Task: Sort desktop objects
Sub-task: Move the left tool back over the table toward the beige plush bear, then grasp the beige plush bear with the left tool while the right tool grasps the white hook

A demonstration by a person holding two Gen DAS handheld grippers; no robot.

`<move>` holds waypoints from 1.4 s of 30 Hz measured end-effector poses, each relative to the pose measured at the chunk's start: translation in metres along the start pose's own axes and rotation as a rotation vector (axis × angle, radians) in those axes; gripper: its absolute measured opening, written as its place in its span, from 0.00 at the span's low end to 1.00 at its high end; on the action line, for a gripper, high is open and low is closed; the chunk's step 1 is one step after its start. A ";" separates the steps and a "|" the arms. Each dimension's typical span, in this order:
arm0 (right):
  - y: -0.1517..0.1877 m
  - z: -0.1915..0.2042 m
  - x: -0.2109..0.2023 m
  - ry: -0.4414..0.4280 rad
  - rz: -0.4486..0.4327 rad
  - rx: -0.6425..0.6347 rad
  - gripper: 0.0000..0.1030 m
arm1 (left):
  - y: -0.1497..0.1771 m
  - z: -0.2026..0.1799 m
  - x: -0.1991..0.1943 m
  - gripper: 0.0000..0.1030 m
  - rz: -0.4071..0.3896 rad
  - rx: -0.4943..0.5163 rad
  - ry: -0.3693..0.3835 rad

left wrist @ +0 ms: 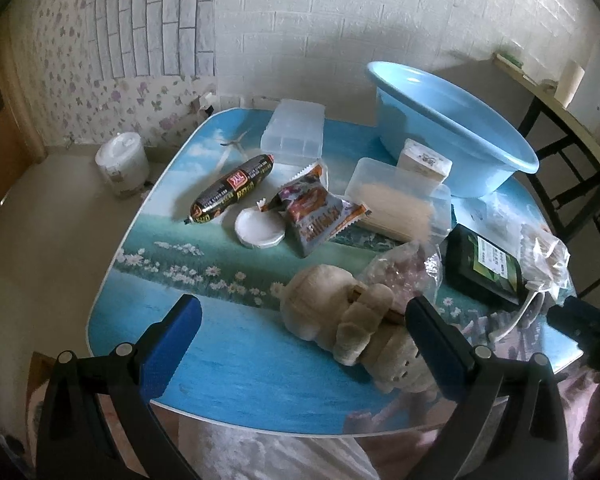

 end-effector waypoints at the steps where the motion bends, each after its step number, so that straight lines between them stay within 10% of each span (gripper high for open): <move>1: 0.001 0.000 0.001 0.003 0.005 -0.001 0.78 | 0.001 0.000 0.000 1.00 0.005 -0.006 0.009; 30: -0.005 0.006 0.026 0.036 0.027 0.018 0.76 | 0.009 -0.046 0.018 1.00 -0.001 0.164 0.124; 42: -0.003 0.015 0.033 0.002 0.043 0.030 0.57 | 0.008 -0.050 0.020 1.00 -0.038 0.190 0.114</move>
Point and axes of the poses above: each gripper's, at about its wrist camera, not at the fingertips, and x roughly the way its jaws point, z to its left, y to its underside, the point moved 8 cm from there along x, roughly the way its jaws point, and after that the axes turned 5 degrees about z, right-handed, at the moved point
